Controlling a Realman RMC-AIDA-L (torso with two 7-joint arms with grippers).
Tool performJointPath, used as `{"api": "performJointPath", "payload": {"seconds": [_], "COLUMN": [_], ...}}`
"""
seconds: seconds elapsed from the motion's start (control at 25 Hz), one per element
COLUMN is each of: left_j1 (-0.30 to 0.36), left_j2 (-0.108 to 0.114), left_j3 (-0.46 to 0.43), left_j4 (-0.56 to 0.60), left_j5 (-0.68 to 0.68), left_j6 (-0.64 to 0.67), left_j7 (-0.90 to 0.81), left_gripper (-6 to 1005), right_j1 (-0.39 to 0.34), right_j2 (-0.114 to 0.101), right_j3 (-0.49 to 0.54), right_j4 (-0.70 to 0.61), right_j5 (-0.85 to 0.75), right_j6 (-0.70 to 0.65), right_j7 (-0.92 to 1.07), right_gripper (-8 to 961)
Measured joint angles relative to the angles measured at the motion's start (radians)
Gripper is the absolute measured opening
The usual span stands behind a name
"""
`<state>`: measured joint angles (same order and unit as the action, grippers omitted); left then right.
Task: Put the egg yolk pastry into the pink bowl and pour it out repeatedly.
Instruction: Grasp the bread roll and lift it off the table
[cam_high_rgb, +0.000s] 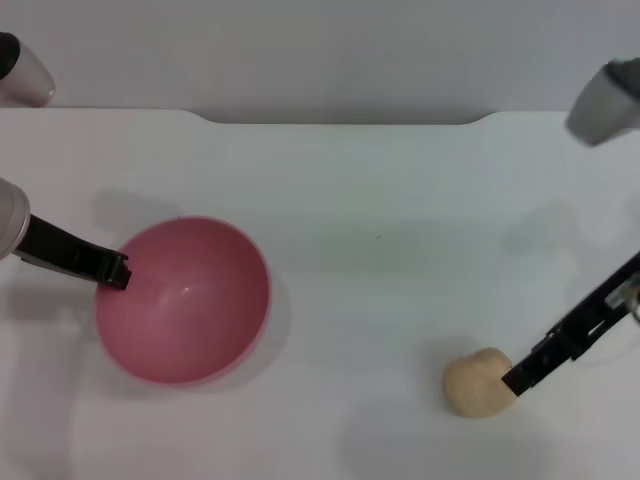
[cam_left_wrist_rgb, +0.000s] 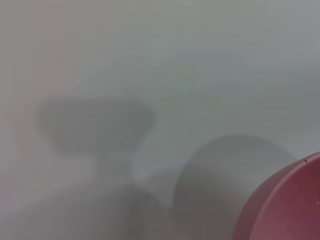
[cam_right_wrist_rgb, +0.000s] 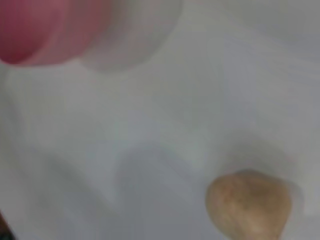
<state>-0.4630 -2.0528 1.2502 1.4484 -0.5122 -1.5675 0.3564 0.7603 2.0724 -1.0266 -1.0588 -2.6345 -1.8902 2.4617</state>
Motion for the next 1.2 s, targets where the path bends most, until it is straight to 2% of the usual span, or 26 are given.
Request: {"api": "performJointPath", "payload": {"seconds": [0.64, 0.92, 1.12, 1.2], "left_j1": [-0.008, -0.011, -0.018, -0.021], "left_j2": [0.000, 0.001, 0.002, 0.002], "left_j3": [-0.002, -0.002, -0.002, -0.002], "left_j4": [-0.008, -0.010, -0.011, -0.011], "left_j5": [0.000, 0.000, 0.000, 0.000], "left_j6": [0.005, 0.012, 0.014, 0.014], "left_j7": [0.001, 0.001, 0.001, 0.001], "left_gripper": [-2, -2, -1, -1], "right_j1": [0.000, 0.002, 0.003, 0.000], "right_j2": [0.006, 0.005, 0.004, 0.003], "right_j3": [-0.247, -0.301, -0.289, -0.288], "right_j4": [0.131, 0.143, 0.144, 0.139], "right_j5": [0.058, 0.073, 0.074, 0.079], "right_j6": [0.298, 0.319, 0.315, 0.311], "right_j7": [0.060, 0.068, 0.068, 0.068], "right_gripper": [722, 712, 567, 551]}}
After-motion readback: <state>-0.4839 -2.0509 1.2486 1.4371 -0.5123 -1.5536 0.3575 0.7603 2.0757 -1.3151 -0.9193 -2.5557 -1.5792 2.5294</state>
